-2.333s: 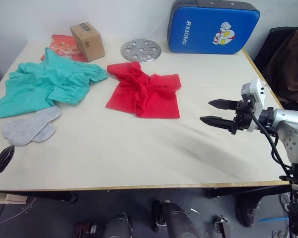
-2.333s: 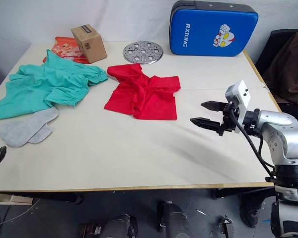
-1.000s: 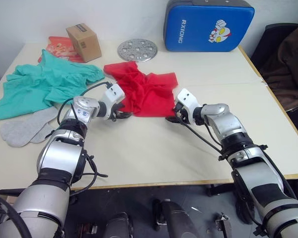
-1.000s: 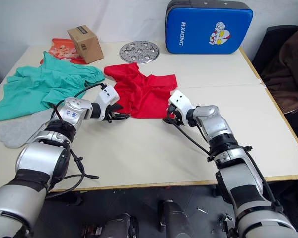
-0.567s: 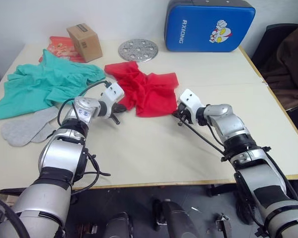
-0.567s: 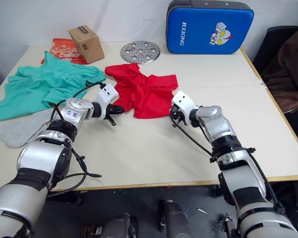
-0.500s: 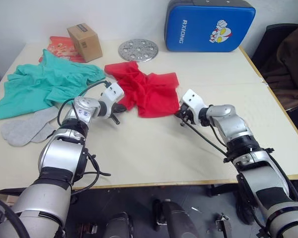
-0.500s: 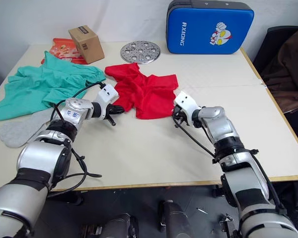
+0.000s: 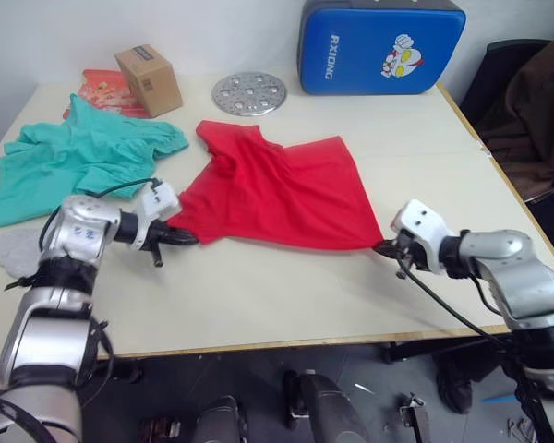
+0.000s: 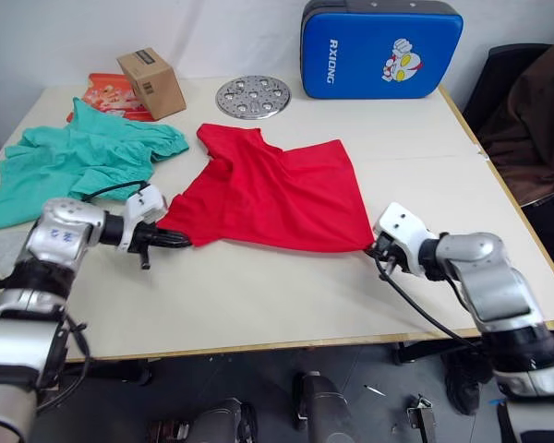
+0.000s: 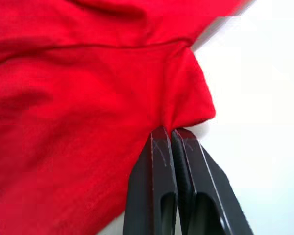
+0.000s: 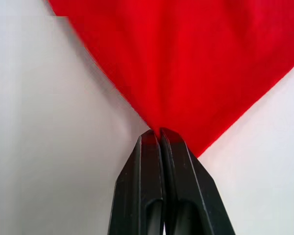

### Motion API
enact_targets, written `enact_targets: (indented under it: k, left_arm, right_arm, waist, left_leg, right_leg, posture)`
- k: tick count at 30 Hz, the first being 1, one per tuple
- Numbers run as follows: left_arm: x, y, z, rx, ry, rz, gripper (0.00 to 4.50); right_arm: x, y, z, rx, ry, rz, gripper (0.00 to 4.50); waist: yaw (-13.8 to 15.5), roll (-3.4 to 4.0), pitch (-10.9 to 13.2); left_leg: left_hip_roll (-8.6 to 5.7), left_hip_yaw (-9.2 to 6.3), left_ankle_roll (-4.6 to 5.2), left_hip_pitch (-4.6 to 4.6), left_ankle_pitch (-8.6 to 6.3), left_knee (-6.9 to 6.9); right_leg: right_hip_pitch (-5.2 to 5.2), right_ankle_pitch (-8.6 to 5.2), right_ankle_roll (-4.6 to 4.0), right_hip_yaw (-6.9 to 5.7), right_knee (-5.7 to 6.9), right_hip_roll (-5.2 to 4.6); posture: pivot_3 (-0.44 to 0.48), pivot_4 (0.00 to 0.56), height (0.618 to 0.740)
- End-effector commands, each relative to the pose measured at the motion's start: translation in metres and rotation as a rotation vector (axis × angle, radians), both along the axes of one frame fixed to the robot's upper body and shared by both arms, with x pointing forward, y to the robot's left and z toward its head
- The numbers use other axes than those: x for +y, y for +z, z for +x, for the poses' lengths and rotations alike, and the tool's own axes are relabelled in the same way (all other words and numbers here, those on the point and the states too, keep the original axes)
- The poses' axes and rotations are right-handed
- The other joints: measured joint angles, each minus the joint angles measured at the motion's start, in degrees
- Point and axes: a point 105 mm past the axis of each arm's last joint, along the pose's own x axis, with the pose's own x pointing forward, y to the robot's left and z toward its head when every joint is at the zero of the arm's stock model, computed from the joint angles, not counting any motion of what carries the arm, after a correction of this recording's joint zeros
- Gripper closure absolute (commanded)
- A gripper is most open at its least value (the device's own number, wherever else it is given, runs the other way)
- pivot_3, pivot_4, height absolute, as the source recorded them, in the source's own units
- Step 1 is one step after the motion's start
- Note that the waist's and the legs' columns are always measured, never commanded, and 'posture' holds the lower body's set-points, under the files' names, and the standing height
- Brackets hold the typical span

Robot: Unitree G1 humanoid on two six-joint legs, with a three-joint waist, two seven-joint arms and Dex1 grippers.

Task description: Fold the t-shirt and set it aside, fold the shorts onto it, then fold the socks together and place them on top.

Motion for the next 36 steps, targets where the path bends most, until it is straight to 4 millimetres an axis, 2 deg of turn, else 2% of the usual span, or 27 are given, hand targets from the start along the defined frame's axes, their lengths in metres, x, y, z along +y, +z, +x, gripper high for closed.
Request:
enact_targets:
  k: [1, 8, 11, 16, 18, 20, 22, 23, 25, 26, 27, 28, 29, 30, 31, 32, 33, 34, 36]
  left_arm:
    - [0.001, -0.006, -0.030, 0.065, 0.004, 0.008, 4.48]
    - [0.006, -0.017, -0.068, 0.121, 0.118, 0.029, 4.48]
    - [0.009, -0.021, -0.091, 0.177, 0.140, 0.033, 4.48]
    - [0.011, -0.022, -0.128, 0.304, 0.052, 0.056, 4.48]
    - [0.015, -0.020, -0.134, 0.331, 0.022, 0.067, 4.48]
    - [0.018, -0.015, -0.121, 0.294, 0.013, 0.077, 4.48]
    - [0.014, -0.006, -0.096, 0.221, 0.020, 0.044, 4.48]
    - [0.010, 0.002, -0.078, 0.163, 0.030, 0.010, 4.48]
    - [0.002, 0.025, -0.032, -0.018, 0.082, -0.038, 4.48]
    - [0.001, 0.088, 0.025, -0.363, 0.219, -0.126, 4.48]
    - [0.004, 0.159, 0.059, -0.638, 0.379, -0.274, 4.48]
    - [0.005, 0.207, 0.073, -0.790, 0.488, -0.396, 4.48]
    - [0.012, 0.250, 0.075, -0.884, 0.583, -0.534, 4.48]
    - [0.016, 0.284, 0.069, -0.952, 0.600, -0.614, 4.48]
    - [0.017, 0.304, 0.063, -0.997, 0.602, -0.659, 4.48]
    - [0.012, 0.322, 0.054, -1.054, 0.527, -0.648, 4.48]
    - [0.006, 0.328, 0.049, -1.076, 0.458, -0.607, 4.48]
    - [0.001, 0.326, 0.048, -1.074, 0.401, -0.558, 4.48]
    - [-0.002, 0.310, 0.048, -1.044, 0.315, -0.475, 4.48]
  right_arm:
    - [-0.002, 0.014, -0.014, -0.031, 0.020, 0.003, 4.50]
    - [-0.004, 0.009, -0.042, 0.014, 0.029, 0.014, 4.50]
    - [-0.005, 0.003, -0.060, 0.058, 0.047, 0.033, 4.50]
    - [0.002, -0.002, -0.096, 0.171, 0.159, 0.092, 4.50]
    - [0.005, -0.001, -0.105, 0.211, 0.201, 0.120, 4.50]
    - [0.005, 0.004, -0.102, 0.194, 0.210, 0.130, 4.50]
    - [0.004, 0.012, -0.083, 0.138, 0.179, 0.146, 4.50]
    - [0.004, 0.018, -0.067, 0.093, 0.152, 0.154, 4.50]
    - [0.002, 0.033, -0.033, -0.030, 0.088, 0.144, 4.50]
    - [-0.009, 0.076, 0.015, -0.296, -0.058, 0.141, 4.50]
    - [-0.020, 0.130, 0.051, -0.560, -0.215, 0.174, 4.50]
    - [-0.026, 0.169, 0.069, -0.725, -0.319, 0.210, 4.50]
    - [-0.035, 0.215, 0.075, -0.893, -0.406, 0.275, 4.50]
    - [-0.037, 0.250, 0.071, -1.002, -0.412, 0.321, 4.50]
    - [-0.038, 0.272, 0.067, -1.069, -0.405, 0.346, 4.50]
    - [-0.034, 0.296, 0.056, -1.164, -0.350, 0.328, 4.50]
    - [-0.030, 0.307, 0.048, -1.213, -0.298, 0.310, 4.50]
    - [-0.027, 0.311, 0.043, -1.230, -0.259, 0.302, 4.50]
    - [-0.020, 0.300, 0.039, -1.195, -0.185, 0.291, 4.50]
  waist:
    - [-0.04, 0.00, 0.00]
    - [0.05, -0.03, -0.02]
    - [0.03, -0.03, -0.02]
    - [-0.13, -0.03, -0.02]
    - [-0.12, -0.03, -0.02]
    - [0.12, -0.05, -0.01]
    - [0.48, -0.05, 0.00]
    - [0.71, -0.06, 0.02]
    - [1.12, -0.11, 0.00]
    - [1.23, -0.22, 0.07]
    - [1.42, -0.51, 0.33]
    - [1.45, -0.86, 0.64]
    - [1.47, -1.02, 0.84]
    - [1.24, -1.06, 0.81]
    - [1.07, -1.03, 0.80]
    - [0.91, -0.97, 0.78]
    - [0.91, -0.80, 0.68]
    - [0.92, -0.51, 0.52]
    - [1.00, -0.29, 0.37]
  left_leg:
    - [-0.01, -0.01, 0.00, 0.05, 0.00, -0.03]
    - [-0.08, -0.09, 0.10, 0.12, -0.01, -0.20]
    - [-0.08, -0.10, 0.10, 0.04, -0.02, -0.24]
    - [-0.07, -0.14, 0.10, 0.07, -0.04, -0.30]
    - [-0.07, -0.15, 0.15, 0.14, -0.07, -0.31]
    - [-0.08, -0.18, 0.21, 0.20, -0.11, -0.31]
    - [-0.06, -0.23, 0.53, 0.42, -0.31, -0.31]
    - [-0.08, -0.24, 0.67, 0.52, -0.39, -0.31]
    - [-0.10, -0.22, 0.88, 0.58, -0.40, -0.28]
    - [-0.11, -0.22, 0.89, 0.56, -0.37, -0.29]
    - [-0.13, -0.19, 0.88, 0.55, -0.38, -0.22]
    - [-0.11, -0.25, 0.95, 0.40, -0.27, 0.00]
    - [-0.17, -0.27, 0.55, -0.16, 0.25, 0.12]
    - [-0.15, -0.18, 0.55, -1.11, 0.41, 0.15]
    - [-0.22, -0.09, 0.49, -1.88, 0.81, -0.16]
    - [-0.22, 0.17, 0.41, -2.14, 0.76, -0.21]
    - [-0.23, 0.21, 0.40, -2.07, 0.76, -0.36]
    - [-0.22, 0.20, 0.42, -1.99, 0.77, -0.30]
    - [-0.09, 0.23, 0.49, -1.25, 0.81, -0.19]
  right_leg:
    - [0.05, -0.01, 0.00, 0.02, -0.01, 0.00]
    - [0.28, -0.12, 0.19, 0.21, -0.13, 0.07]
    - [0.30, -0.13, 0.22, 0.26, -0.14, 0.10]
    - [0.34, -0.18, 0.28, 0.28, -0.20, 0.14]
    - [0.45, -0.32, 0.53, 0.28, -0.27, 0.14]
    - [0.55, -0.33, 0.55, 0.28, -0.34, 0.15]
    - [0.83, -0.33, 0.56, 0.24, -0.55, 0.18]
    - [1.03, -0.33, 0.57, 0.24, -0.60, 0.18]
    - [1.10, -0.23, 0.66, 0.24, -0.91, 0.18]
    - [1.14, -0.14, 0.61, 0.24, -0.91, 0.18]
    - [1.33, -0.04, 0.44, 0.25, -0.88, 0.17]
    - [1.04, 0.23, 0.35, 0.12, -0.99, 0.16]
    - [0.57, 0.80, 0.20, 0.10, -1.03, 0.10]
    - [-0.32, 1.28, 0.19, 0.08, -1.18, 0.09]
    - [-1.17, 1.48, 0.20, 0.10, -1.06, 0.03]
    - [-1.66, 1.43, 0.16, 0.17, -0.91, 0.05]
    - [-1.79, 1.32, -0.01, 0.11, -0.91, 0.08]
    - [-1.83, 1.22, -0.17, -0.01, -0.77, 0.09]
    - [-1.71, 1.18, -0.22, -0.49, 0.21, 0.06]
  posture:
    - [0.000, 0.150, 0.740]
    - [0.000, 0.150, 0.740]
    - [0.000, 0.150, 0.740]
    - [0.000, 0.150, 0.740]
    - [0.000, 0.150, 0.740]
    - [0.000, 0.150, 0.740]
    - [0.000, 0.150, 0.740]
    - [0.000, 0.150, 0.740]
    - [0.000, 0.150, 0.740]
    - [0.000, 0.150, 0.740]
    - [0.000, 0.150, 0.740]
    - [0.000, 0.150, 0.740]
    - [0.000, 0.150, 0.740]
    - [0.000, 0.150, 0.740]
    - [0.000, 0.150, 0.740]
    - [0.000, 0.150, 0.740]
    - [0.000, 0.150, 0.740]
    - [0.000, 0.150, 0.740]
    - [0.000, 0.150, 0.740]
